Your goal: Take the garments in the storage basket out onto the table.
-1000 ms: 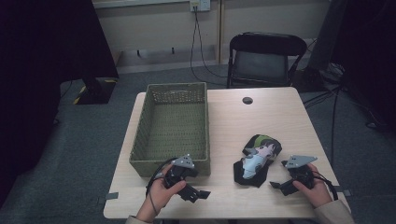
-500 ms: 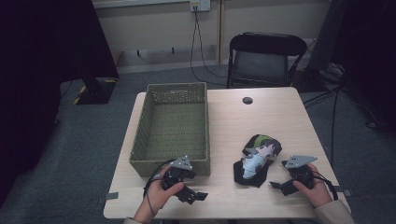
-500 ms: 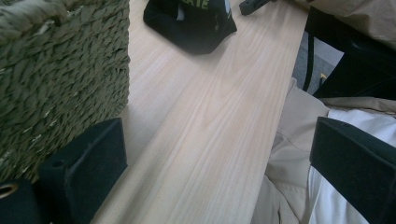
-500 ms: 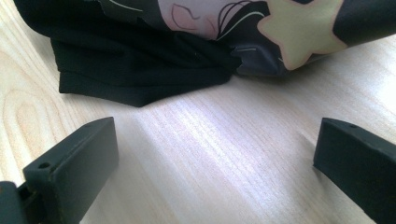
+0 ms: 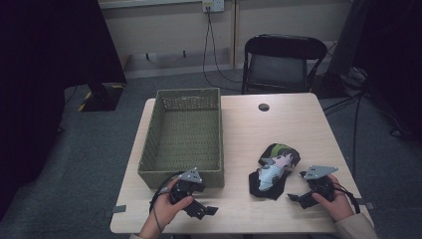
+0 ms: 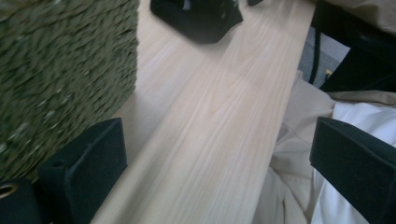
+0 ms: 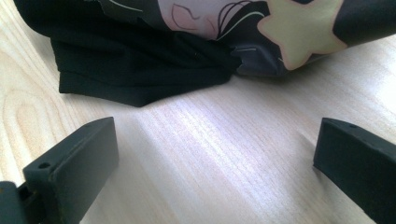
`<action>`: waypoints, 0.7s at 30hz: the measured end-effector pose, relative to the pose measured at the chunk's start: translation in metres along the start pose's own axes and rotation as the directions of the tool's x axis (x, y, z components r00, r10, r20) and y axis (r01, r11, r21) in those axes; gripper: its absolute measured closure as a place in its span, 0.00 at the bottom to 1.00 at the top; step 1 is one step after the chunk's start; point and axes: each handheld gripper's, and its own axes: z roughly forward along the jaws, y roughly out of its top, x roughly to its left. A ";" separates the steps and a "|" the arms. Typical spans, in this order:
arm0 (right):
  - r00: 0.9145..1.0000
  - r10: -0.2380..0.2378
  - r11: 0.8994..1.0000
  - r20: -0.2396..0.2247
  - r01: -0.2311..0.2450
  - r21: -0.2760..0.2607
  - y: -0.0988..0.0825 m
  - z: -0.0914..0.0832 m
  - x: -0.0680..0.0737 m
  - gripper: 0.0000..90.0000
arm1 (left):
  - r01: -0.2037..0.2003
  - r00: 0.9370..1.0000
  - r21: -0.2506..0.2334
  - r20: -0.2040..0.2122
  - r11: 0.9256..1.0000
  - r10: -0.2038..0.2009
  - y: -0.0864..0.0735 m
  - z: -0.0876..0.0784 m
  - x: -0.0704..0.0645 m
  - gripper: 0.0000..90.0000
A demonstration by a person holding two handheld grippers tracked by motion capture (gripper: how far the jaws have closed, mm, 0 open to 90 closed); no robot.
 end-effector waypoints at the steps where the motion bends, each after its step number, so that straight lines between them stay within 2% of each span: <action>1: 1.000 0.000 1.000 0.000 0.000 0.000 0.000 0.000 0.000 0.00 | -0.001 1.000 0.000 -0.001 1.000 0.001 -0.001 -0.001 0.000 0.04; 8: 1.000 0.000 1.000 0.000 0.000 0.000 0.000 0.000 0.000 0.00 | 0.006 1.000 -0.005 -0.011 1.000 -0.006 -0.005 -0.005 0.002 0.04; 21: 1.000 0.000 1.000 0.000 0.000 0.000 0.000 0.000 0.000 0.00 | 0.007 1.000 0.028 -0.023 1.000 -0.006 -0.013 -0.008 0.006 0.04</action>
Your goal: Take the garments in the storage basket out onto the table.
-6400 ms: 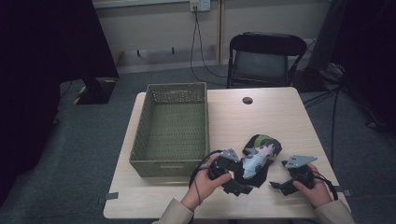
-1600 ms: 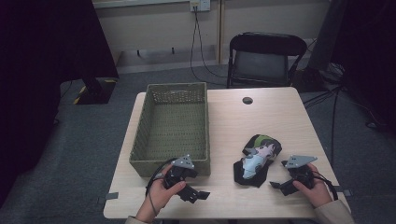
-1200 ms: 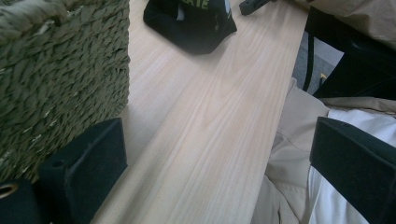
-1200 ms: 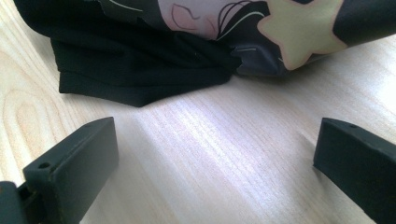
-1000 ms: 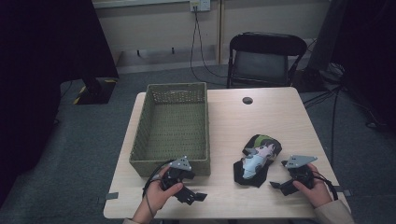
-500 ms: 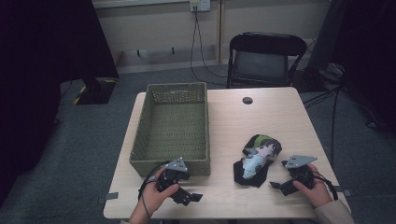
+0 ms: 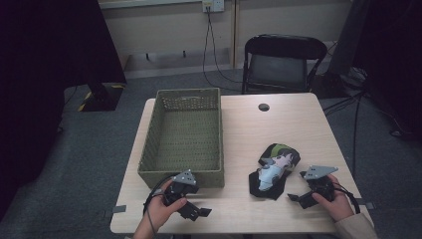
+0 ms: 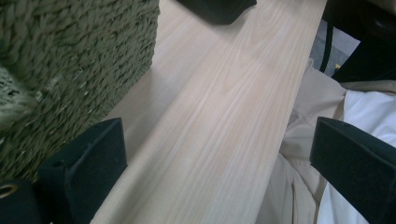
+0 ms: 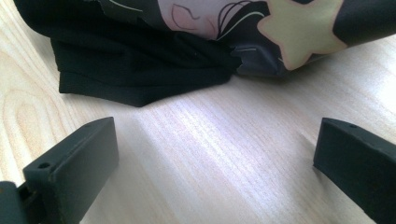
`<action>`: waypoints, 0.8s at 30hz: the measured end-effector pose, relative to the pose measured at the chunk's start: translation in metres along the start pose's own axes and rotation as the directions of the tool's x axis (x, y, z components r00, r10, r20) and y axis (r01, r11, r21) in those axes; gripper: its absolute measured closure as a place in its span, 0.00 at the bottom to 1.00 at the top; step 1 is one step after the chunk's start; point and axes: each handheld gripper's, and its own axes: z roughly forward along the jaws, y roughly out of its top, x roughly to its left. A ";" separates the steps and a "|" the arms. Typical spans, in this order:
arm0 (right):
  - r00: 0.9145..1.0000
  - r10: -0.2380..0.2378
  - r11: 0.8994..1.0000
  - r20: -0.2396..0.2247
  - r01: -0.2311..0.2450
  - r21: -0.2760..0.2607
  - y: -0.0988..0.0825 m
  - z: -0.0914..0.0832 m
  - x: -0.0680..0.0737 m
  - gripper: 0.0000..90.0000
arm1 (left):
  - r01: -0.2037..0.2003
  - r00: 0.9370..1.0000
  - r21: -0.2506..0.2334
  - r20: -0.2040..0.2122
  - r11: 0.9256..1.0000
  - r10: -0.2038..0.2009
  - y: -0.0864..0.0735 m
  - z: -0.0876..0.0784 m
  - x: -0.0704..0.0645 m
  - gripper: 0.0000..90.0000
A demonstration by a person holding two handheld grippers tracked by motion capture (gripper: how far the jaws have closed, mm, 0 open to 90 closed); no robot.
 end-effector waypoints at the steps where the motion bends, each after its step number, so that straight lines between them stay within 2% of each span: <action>1: 1.000 0.000 1.000 0.000 0.000 0.000 0.000 0.000 0.000 0.00 | 0.001 1.000 0.001 0.000 1.000 -0.001 0.000 0.000 0.000 0.04; 24: 1.000 0.000 1.000 0.000 0.000 0.000 0.000 0.000 0.000 0.00 | 0.011 1.000 0.024 0.000 1.000 -0.011 -0.011 -0.004 0.004 0.04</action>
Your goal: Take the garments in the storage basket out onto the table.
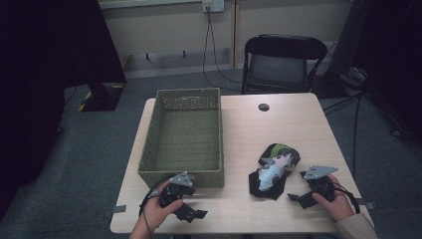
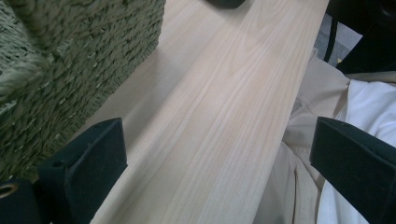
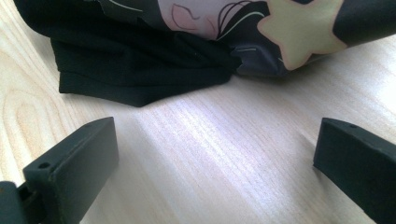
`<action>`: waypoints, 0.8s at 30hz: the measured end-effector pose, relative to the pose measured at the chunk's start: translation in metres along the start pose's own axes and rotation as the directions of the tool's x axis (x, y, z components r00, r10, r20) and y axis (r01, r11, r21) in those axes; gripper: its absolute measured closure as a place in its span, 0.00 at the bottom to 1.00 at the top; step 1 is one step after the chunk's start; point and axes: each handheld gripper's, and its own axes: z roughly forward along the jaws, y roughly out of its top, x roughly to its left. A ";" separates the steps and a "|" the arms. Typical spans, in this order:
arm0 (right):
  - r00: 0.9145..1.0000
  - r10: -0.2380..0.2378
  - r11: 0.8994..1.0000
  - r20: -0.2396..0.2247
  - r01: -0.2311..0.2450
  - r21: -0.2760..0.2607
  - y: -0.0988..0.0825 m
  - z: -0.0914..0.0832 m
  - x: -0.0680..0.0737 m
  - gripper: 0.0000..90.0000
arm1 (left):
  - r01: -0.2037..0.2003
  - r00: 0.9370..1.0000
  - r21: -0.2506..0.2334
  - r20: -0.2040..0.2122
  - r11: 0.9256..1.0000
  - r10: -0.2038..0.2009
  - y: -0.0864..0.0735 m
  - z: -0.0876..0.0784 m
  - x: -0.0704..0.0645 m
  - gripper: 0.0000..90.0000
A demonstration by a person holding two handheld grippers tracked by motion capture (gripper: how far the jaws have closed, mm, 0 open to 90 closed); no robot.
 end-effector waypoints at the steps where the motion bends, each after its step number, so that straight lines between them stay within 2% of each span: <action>1: 1.000 0.000 1.000 0.000 0.000 0.000 0.000 0.000 0.000 0.00 | 0.000 1.000 0.003 -0.001 1.000 0.000 -0.001 0.000 0.000 0.04; 24: 1.000 0.000 1.000 0.000 0.000 0.000 0.000 0.000 0.000 0.00 | 0.037 0.998 0.013 -0.059 0.999 -0.036 -0.015 -0.008 0.014 0.04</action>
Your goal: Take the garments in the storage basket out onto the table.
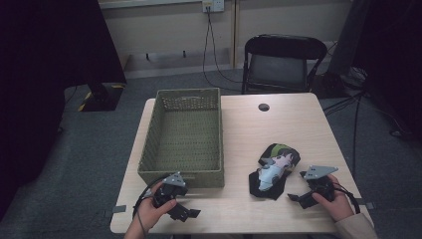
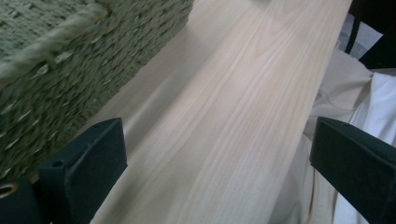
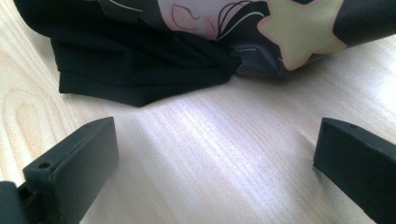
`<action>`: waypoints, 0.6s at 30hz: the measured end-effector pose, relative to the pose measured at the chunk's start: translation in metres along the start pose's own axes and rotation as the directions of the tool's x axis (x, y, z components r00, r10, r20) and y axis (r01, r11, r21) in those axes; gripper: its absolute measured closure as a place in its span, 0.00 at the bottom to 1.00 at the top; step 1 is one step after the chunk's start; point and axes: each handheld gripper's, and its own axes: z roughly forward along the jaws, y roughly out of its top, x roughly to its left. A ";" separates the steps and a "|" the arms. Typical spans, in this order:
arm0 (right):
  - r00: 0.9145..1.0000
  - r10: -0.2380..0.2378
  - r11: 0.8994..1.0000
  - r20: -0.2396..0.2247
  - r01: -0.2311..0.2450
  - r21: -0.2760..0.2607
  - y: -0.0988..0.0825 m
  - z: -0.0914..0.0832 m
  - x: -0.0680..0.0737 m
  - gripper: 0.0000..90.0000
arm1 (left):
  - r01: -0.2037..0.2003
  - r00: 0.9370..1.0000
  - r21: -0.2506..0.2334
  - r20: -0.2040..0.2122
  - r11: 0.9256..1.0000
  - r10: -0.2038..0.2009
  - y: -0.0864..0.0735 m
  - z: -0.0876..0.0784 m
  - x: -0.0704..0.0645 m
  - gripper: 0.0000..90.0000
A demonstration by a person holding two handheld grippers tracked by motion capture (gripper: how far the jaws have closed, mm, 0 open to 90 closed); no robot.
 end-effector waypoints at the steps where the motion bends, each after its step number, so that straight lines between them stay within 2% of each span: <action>1: 1.000 0.000 1.000 0.000 0.000 0.000 0.000 0.000 0.000 0.00 | 0.002 1.000 0.000 -0.001 1.000 -0.002 -0.001 0.000 0.000 0.04; 9: 1.000 0.000 1.000 0.000 0.000 0.000 0.000 0.000 0.000 0.00 | 0.004 1.000 0.014 -0.025 1.000 -0.004 -0.005 0.000 0.003 0.04; 16: 1.000 0.000 1.000 0.000 0.000 0.000 0.000 0.000 0.000 0.00 | -0.019 0.996 0.069 -0.082 0.997 0.024 -0.011 0.005 0.005 0.04; 18: 1.000 0.000 1.000 0.000 0.000 0.000 0.000 0.000 0.000 0.00 | -0.025 0.995 0.072 -0.094 0.997 0.032 -0.011 0.007 0.005 0.04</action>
